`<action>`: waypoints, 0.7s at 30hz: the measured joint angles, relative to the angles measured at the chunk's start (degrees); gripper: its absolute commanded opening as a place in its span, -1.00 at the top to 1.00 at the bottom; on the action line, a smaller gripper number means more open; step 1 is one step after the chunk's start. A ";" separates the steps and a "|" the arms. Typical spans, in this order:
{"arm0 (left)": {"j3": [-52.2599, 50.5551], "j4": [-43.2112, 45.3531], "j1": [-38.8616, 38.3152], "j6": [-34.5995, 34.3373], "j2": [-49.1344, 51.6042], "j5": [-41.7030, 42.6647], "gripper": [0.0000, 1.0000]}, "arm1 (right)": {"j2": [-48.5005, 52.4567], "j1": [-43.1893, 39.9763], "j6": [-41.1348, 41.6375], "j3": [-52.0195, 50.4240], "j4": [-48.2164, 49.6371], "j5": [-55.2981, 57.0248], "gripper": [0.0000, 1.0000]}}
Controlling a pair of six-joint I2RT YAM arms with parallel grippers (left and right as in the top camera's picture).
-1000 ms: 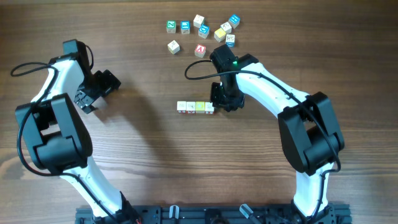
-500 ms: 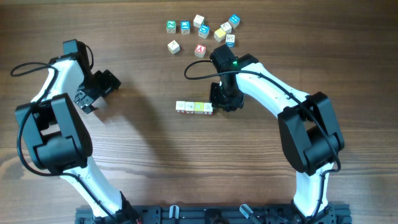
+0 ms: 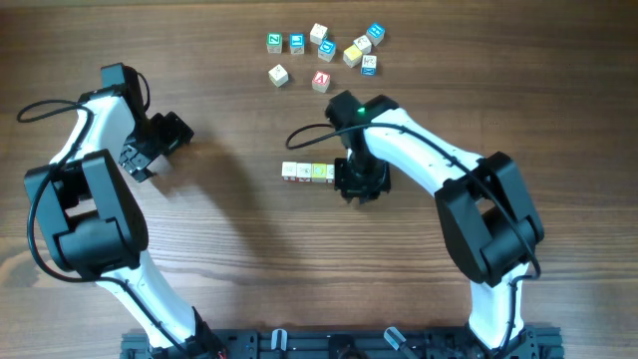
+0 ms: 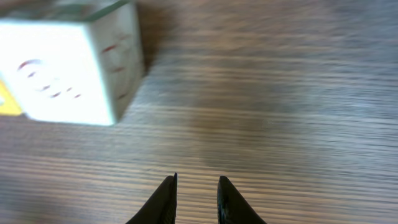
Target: Form a horizontal line
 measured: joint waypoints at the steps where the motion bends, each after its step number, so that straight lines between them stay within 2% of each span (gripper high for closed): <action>1: 0.00 0.00 0.00 0.00 0.00 0.00 -1.00 | 0.02 0.70 0.00 0.00 0.33 -0.15 0.54; 21: 0.00 0.00 0.00 -0.02 0.00 0.00 -1.00 | 0.00 1.38 0.90 0.00 8.00 -0.17 0.44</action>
